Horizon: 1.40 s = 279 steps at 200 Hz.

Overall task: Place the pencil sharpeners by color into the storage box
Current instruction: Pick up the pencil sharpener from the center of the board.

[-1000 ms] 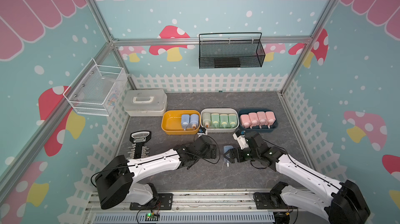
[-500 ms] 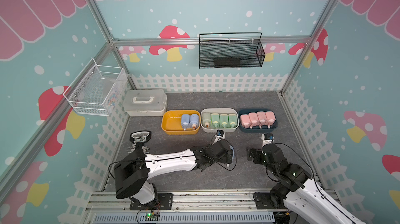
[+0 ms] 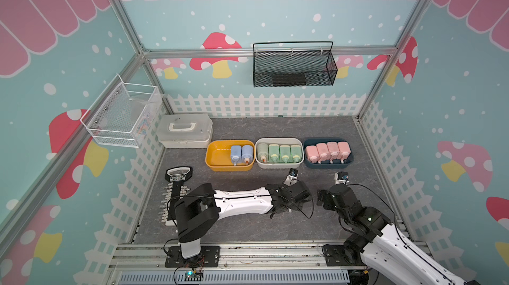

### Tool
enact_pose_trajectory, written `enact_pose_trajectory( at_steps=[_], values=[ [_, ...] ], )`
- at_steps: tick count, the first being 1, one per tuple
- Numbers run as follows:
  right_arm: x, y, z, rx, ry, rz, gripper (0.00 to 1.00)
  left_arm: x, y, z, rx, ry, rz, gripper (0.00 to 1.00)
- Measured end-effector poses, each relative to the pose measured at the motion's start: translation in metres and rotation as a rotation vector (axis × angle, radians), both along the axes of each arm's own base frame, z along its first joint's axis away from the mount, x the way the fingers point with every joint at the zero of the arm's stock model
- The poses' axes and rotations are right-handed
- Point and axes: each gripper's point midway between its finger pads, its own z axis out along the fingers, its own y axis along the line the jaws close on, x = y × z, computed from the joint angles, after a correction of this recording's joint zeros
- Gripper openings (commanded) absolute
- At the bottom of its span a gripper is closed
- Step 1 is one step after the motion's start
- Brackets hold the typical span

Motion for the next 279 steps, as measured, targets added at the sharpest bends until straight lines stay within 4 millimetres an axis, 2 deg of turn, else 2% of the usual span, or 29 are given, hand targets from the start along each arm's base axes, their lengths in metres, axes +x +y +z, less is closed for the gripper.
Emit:
enact_pose_trajectory(
  at_steps=[23, 46, 90, 112, 120, 208, 247, 279],
  values=[
    [0.000, 0.000, 0.000, 0.000, 0.002, 0.002, 0.98, -0.001, 0.001, -0.005, 0.015, 0.011, 0.002, 0.75],
    [0.000, 0.001, -0.003, -0.003, 0.012, 0.005, 0.99, -0.001, 0.000, -0.006, 0.019, 0.014, 0.001, 0.59],
    [0.000, 0.003, -0.007, -0.010, 0.033, 0.015, 0.99, -0.001, 0.000, -0.005, 0.023, 0.011, -0.002, 0.33],
    [0.001, 0.007, -0.007, -0.006, 0.034, 0.031, 0.99, -0.001, 0.000, -0.005, 0.023, 0.010, -0.002, 0.11],
    [0.001, 0.008, -0.007, -0.002, 0.033, 0.040, 0.99, -0.001, 0.000, -0.005, 0.023, 0.010, -0.003, 0.00],
    [0.008, 0.039, 0.002, 0.047, -0.014, 0.210, 0.99, 0.000, 0.006, -0.002, 0.045, -0.008, -0.023, 0.00],
    [0.012, 0.058, 0.001, 0.064, -0.038, 0.316, 0.99, 0.016, 0.032, 0.015, 0.039, -0.024, 0.019, 0.00],
    [0.014, 0.070, -0.006, 0.066, -0.064, 0.392, 0.99, 0.034, 0.058, 0.041, 0.019, -0.056, 0.068, 0.00]
  ],
)
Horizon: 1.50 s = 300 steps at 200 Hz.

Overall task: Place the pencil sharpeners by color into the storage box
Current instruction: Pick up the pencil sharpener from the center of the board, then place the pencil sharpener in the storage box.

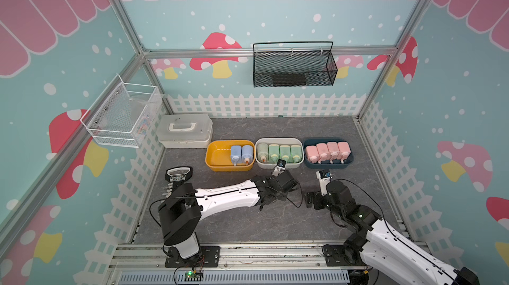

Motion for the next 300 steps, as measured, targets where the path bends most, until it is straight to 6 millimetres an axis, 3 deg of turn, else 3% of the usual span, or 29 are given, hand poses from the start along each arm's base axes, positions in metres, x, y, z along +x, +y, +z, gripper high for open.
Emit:
enact_pose_trajectory(
  at_steps=[54, 84, 162, 241, 300],
  values=[
    [0.010, 0.019, 0.009, 0.009, -0.070, 0.097, 0.99, 0.030, 0.071, 0.051, -0.045, -0.070, 0.122, 0.00],
    [0.015, 0.029, 0.015, 0.015, -0.099, 0.144, 0.99, 0.047, 0.109, 0.064, -0.046, -0.097, 0.200, 0.00],
    [0.021, 0.068, 0.052, 0.039, -0.318, 0.385, 0.99, 0.082, 0.190, 0.057, -0.001, -0.097, 0.369, 0.00],
    [0.025, 0.075, 0.074, 0.021, -0.448, 0.441, 0.99, 0.118, 0.263, 0.061, -0.073, -0.121, 0.491, 0.00],
    [0.024, 0.076, 0.074, 0.023, -0.451, 0.448, 0.99, 0.149, 0.273, 0.034, -0.148, -0.090, 0.476, 0.00]
  ],
)
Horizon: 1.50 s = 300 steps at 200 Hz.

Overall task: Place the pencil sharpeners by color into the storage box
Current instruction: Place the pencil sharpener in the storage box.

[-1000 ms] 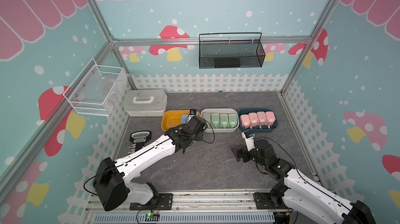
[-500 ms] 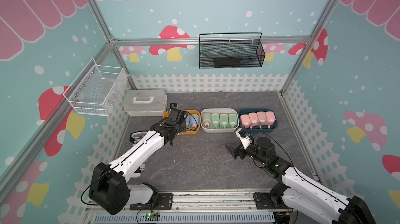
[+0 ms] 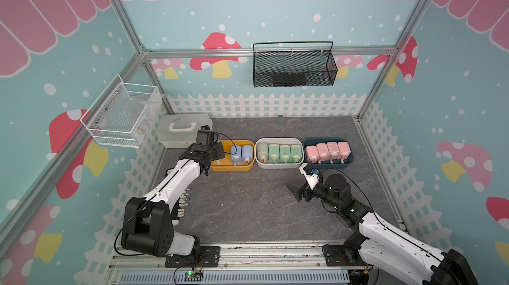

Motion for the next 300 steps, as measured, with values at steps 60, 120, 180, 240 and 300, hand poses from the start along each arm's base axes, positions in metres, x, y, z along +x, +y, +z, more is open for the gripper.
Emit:
enact_pose_trajectory(
  at_steps=[60, 120, 180, 240, 300],
  values=[
    [0.000, -0.001, 0.004, 0.006, -0.011, -0.004, 0.99, 0.017, 0.001, -0.024, -0.042, 0.021, -0.015, 0.00],
    [-0.001, -0.002, 0.008, 0.006, -0.030, 0.000, 0.99, 0.023, -0.006, -0.052, -0.088, 0.073, -0.068, 0.00],
    [-0.002, -0.002, 0.007, -0.004, -0.033, 0.003, 0.99, 0.025, -0.011, -0.059, -0.086, 0.081, -0.107, 0.19],
    [-0.002, -0.002, 0.006, -0.006, -0.031, 0.004, 0.99, 0.023, -0.013, -0.066, -0.076, 0.098, -0.139, 0.45],
    [-0.003, -0.002, 0.003, -0.013, -0.020, 0.005, 0.99, 0.021, -0.015, -0.072, -0.068, 0.123, -0.169, 0.69]
  ],
)
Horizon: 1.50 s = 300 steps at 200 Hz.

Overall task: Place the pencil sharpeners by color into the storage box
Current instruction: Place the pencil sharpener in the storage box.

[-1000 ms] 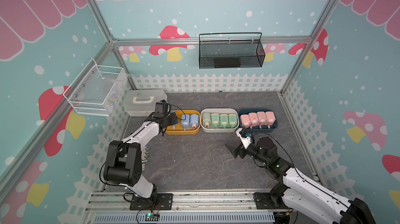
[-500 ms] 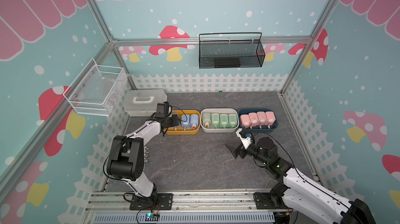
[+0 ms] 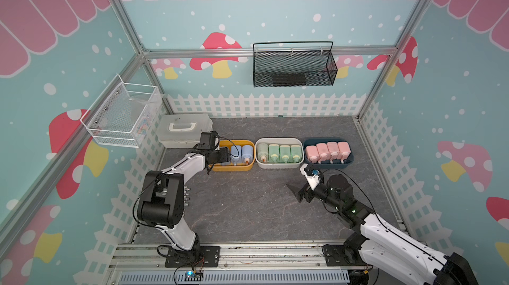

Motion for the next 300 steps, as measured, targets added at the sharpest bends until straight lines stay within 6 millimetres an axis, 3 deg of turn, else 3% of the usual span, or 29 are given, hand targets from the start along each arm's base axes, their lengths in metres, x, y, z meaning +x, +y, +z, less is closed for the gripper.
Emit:
enact_pose_trajectory(
  at_steps=[82, 100, 106, 111, 138, 190, 300],
  values=[
    [-0.001, 0.000, -0.001, -0.005, 0.003, 0.004, 0.99, 0.004, 0.002, 0.000, -0.010, 0.007, 0.012, 0.79],
    [-0.001, 0.000, -0.002, -0.007, 0.006, 0.006, 0.99, 0.004, 0.001, 0.000, -0.035, 0.011, 0.025, 0.88],
    [-0.001, 0.000, -0.002, -0.008, 0.007, 0.006, 0.99, 0.004, 0.001, 0.001, -0.044, 0.013, 0.035, 0.97],
    [-0.002, 0.000, -0.003, -0.010, 0.007, 0.007, 0.99, 0.005, 0.002, 0.001, -0.052, 0.015, 0.047, 0.99],
    [-0.002, 0.000, -0.004, -0.017, 0.011, 0.008, 0.98, 0.009, 0.002, 0.007, -0.093, 0.008, 0.073, 0.99],
    [-0.003, -0.001, -0.006, -0.024, 0.013, 0.010, 0.99, 0.017, -0.020, 0.019, -0.226, -0.015, 0.059, 0.99],
    [0.005, -0.011, -0.003, -0.032, -0.006, -0.064, 0.99, 0.016, -0.015, 0.015, -0.221, -0.006, 0.107, 0.99]
  ],
)
